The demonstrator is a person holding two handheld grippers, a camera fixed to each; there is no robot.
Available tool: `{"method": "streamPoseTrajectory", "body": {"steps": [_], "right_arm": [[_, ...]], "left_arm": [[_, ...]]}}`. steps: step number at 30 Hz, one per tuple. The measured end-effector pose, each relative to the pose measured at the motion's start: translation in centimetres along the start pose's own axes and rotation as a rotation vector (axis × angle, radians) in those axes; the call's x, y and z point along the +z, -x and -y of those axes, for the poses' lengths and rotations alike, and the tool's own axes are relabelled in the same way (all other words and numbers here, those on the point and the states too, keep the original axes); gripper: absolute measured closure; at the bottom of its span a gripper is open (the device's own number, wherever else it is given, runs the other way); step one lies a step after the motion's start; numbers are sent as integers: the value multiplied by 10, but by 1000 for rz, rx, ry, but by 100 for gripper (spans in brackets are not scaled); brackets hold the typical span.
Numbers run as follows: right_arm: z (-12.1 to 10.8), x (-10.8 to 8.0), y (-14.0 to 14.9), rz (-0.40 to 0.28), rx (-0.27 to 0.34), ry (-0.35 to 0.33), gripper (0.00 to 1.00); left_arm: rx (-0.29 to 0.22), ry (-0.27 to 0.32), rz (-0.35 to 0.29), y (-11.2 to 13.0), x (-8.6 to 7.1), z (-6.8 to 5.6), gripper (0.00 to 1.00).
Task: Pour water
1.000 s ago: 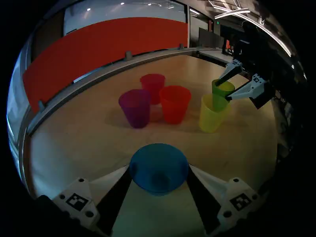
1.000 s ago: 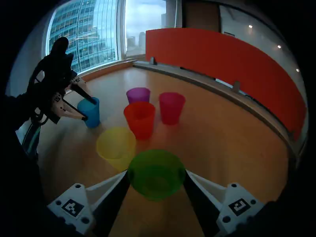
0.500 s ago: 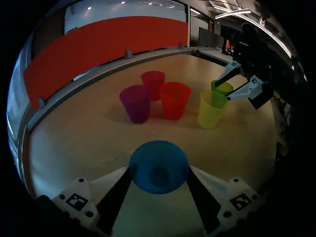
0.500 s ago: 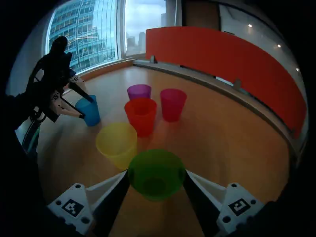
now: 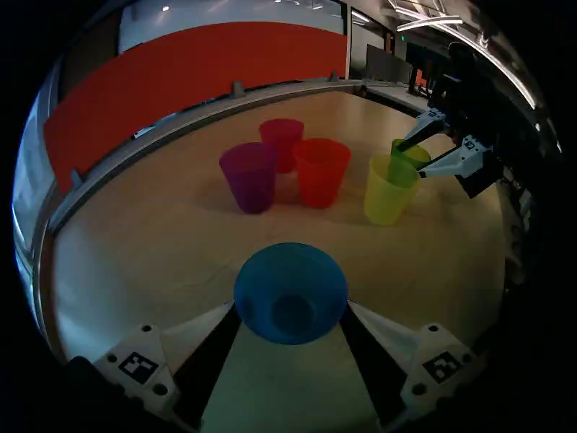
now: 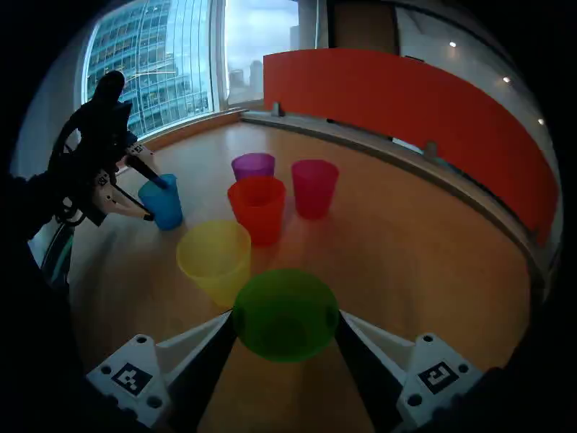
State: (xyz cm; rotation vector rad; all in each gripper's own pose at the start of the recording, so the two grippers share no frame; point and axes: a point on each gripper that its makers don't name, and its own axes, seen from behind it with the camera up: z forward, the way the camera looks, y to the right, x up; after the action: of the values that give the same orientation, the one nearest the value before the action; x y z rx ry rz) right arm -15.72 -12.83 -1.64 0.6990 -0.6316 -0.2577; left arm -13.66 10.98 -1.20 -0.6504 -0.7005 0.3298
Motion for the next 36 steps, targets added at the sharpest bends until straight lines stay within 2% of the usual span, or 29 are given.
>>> {"method": "streamPoseTrajectory", "body": {"steps": [7,15,24,36], "right_arm": [[-2,1,3,5,6,12,0],[-1,-6,12,7,6,22,0],[0,-24,19,-13,37,40,0],[-1,-50,30,-39,56,82,0]], "left_arm": [[-4,-15,5,4,-3,2,7],[-21,-30,1,10,-11,5,7],[-52,-54,-16,17,-22,8,7],[-81,-95,-46,23,-46,7,7]]}}
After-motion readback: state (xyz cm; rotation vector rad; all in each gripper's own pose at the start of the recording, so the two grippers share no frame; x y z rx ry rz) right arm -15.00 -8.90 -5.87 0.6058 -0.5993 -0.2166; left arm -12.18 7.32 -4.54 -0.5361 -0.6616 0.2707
